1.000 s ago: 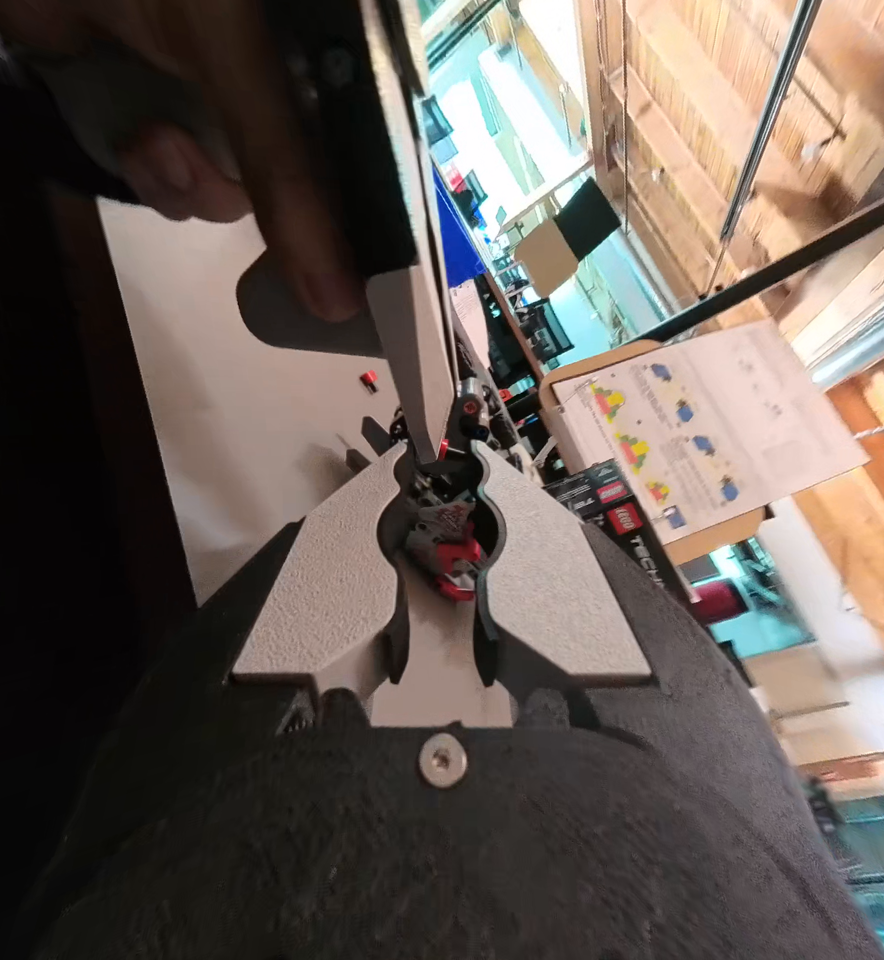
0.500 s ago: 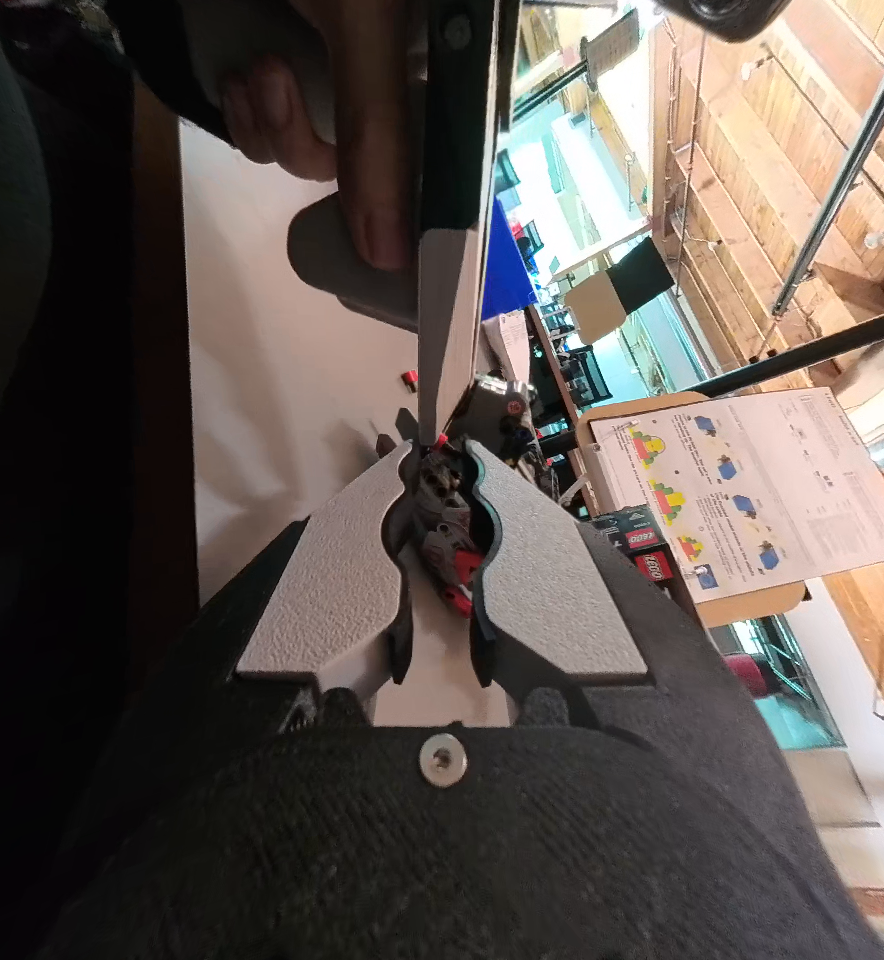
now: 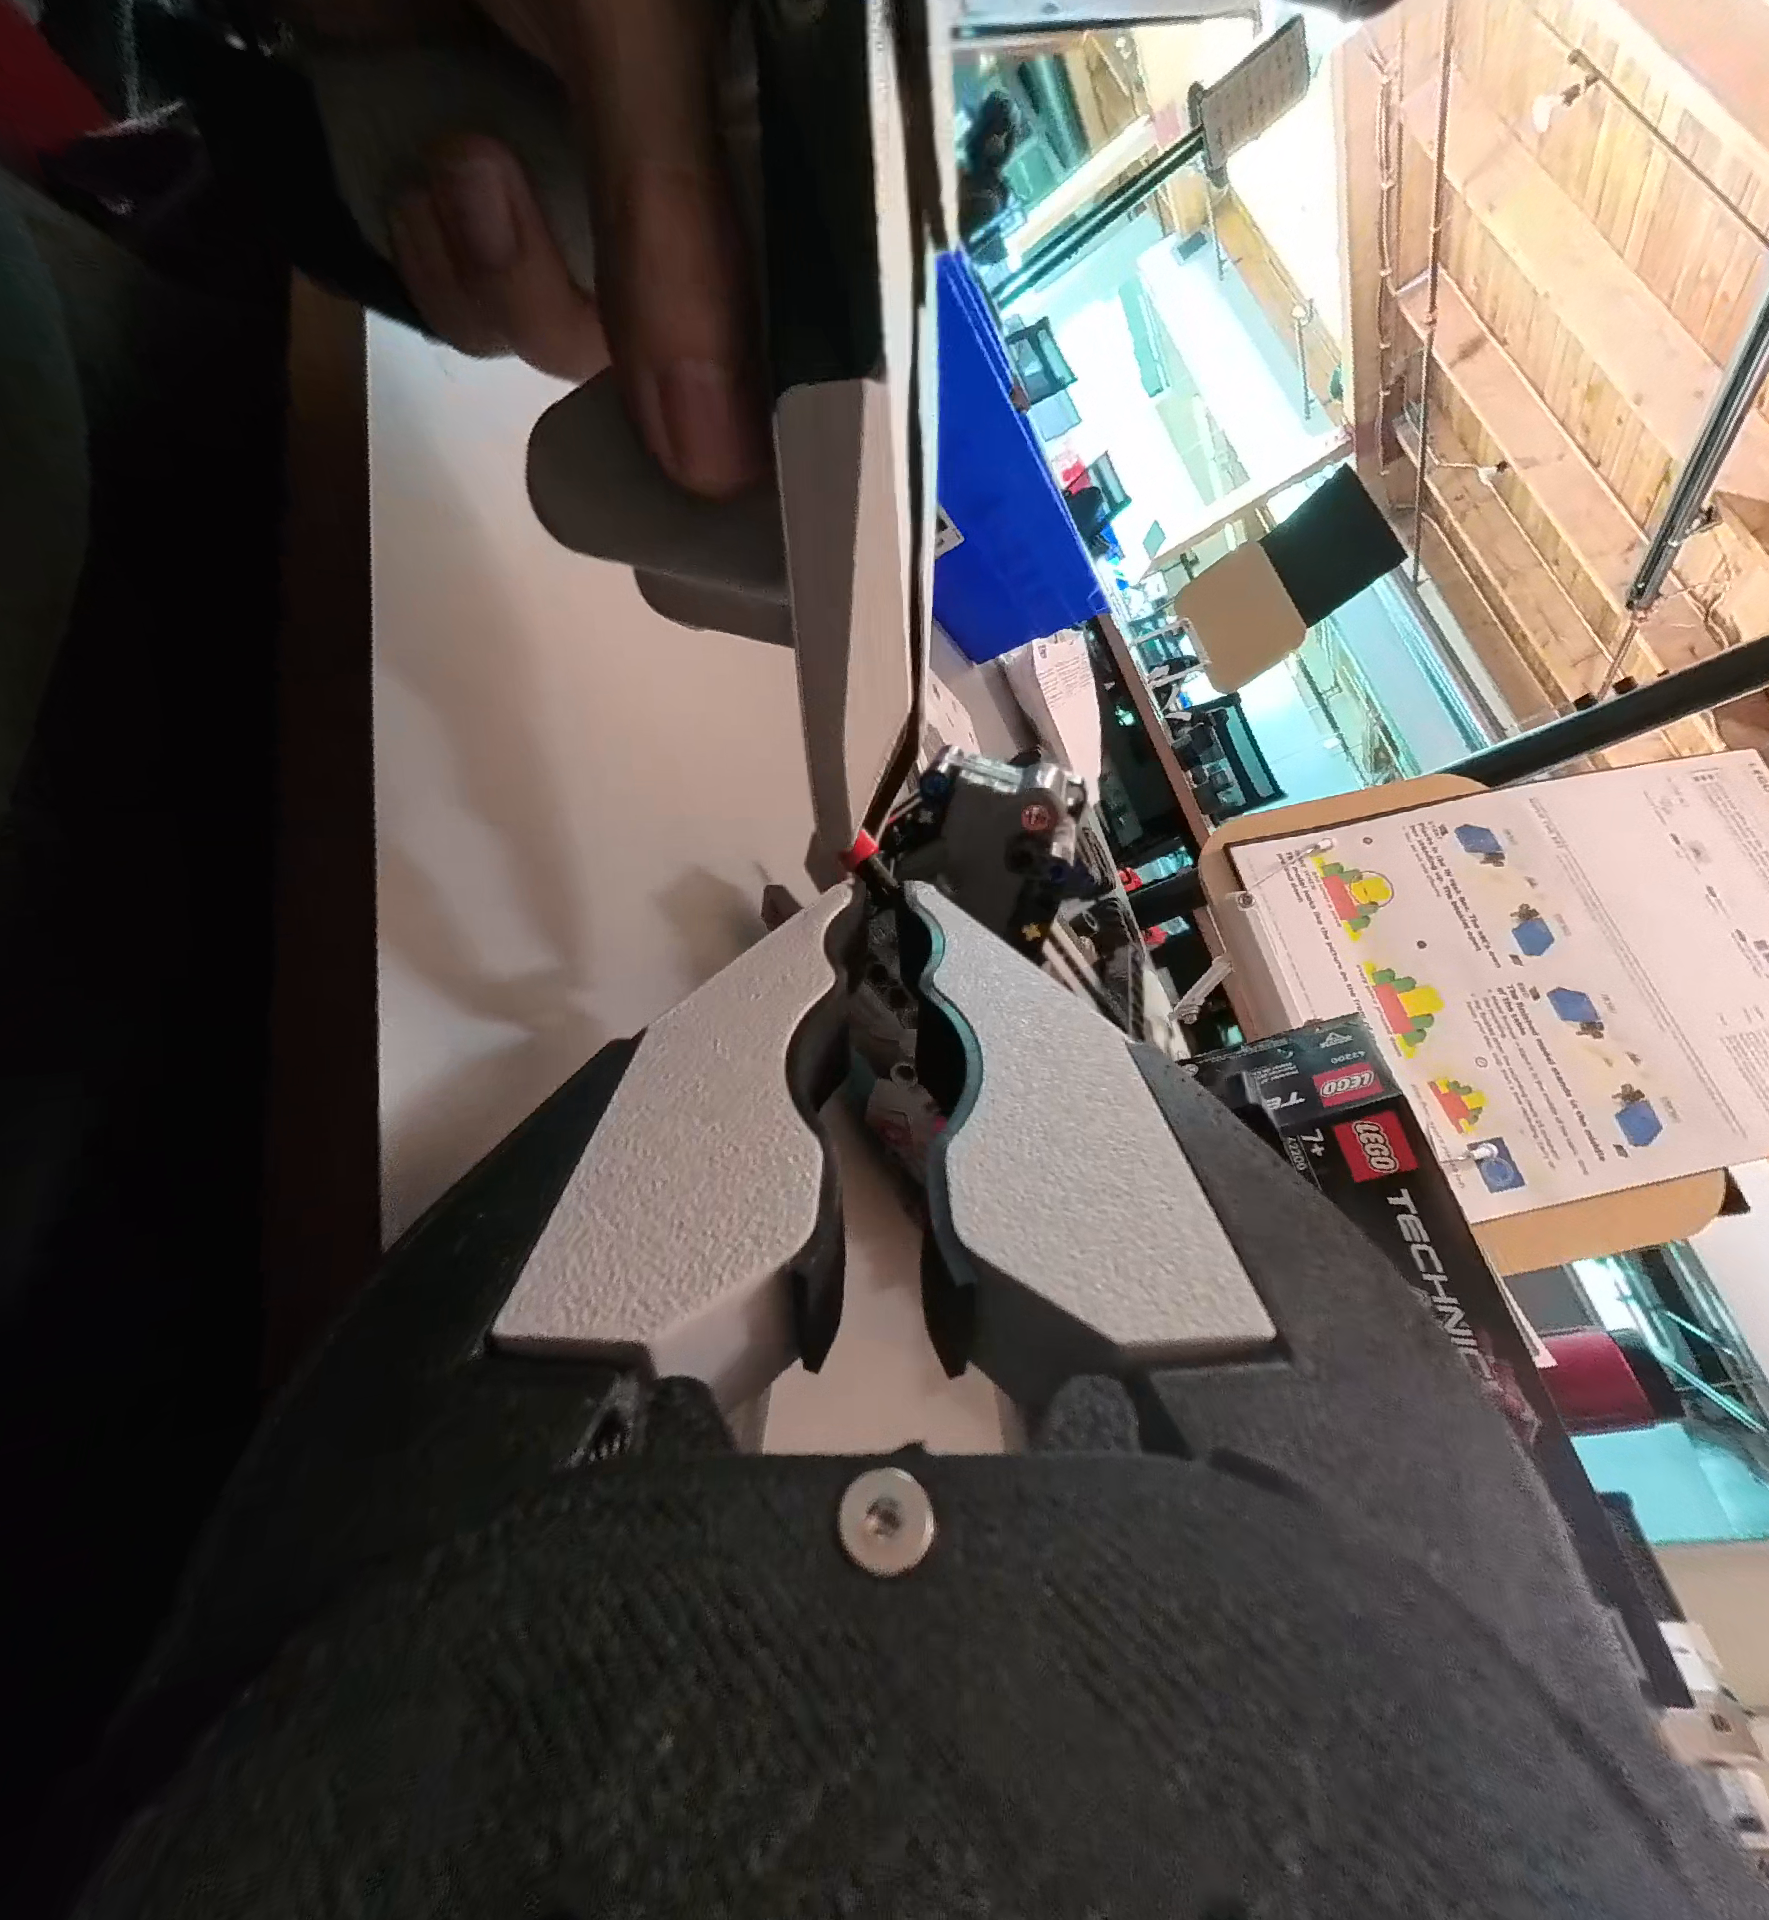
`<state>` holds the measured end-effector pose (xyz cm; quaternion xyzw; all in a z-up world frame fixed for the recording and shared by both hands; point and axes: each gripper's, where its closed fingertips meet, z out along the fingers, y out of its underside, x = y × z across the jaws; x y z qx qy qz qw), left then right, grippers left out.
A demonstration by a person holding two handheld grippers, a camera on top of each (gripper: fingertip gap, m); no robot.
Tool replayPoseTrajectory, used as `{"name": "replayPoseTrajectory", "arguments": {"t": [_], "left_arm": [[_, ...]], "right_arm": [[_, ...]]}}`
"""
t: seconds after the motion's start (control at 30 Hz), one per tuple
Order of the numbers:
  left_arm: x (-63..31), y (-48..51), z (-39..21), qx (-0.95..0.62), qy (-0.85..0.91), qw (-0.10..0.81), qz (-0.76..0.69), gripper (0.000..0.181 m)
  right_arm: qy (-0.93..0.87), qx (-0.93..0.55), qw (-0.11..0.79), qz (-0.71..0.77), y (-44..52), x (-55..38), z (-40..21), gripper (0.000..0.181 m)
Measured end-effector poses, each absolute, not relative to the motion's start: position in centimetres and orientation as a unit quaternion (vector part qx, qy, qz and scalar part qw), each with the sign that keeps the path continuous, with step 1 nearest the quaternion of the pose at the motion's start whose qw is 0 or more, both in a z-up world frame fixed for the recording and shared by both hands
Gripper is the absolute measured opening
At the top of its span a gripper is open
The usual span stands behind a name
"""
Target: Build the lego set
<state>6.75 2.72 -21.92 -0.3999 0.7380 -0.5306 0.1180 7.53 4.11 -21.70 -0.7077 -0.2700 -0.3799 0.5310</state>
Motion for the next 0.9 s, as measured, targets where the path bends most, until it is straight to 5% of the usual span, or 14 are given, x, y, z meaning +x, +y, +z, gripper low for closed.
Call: {"name": "replayPoseTrajectory", "arguments": {"t": [0.37, 0.63, 0.9], "left_arm": [[7.3, 2.7, -22.4, -0.375, 0.752, 0.148, -0.521, 0.015], [7.2, 3.0, -21.1, -0.205, 0.81, 0.332, -0.439, 0.017], [7.3, 2.7, -20.0, -0.131, 0.804, 0.396, -0.424, 0.012]], "right_arm": [[-0.231, -0.718, 0.553, -0.353, 3.8, 8.7, -21.3, 0.003], [-0.216, -0.721, 0.582, -0.308, 3.2, 8.4, -21.0, 0.003], [-0.214, -0.706, 0.617, -0.275, 3.1, 7.9, -20.0, 0.002]]}}
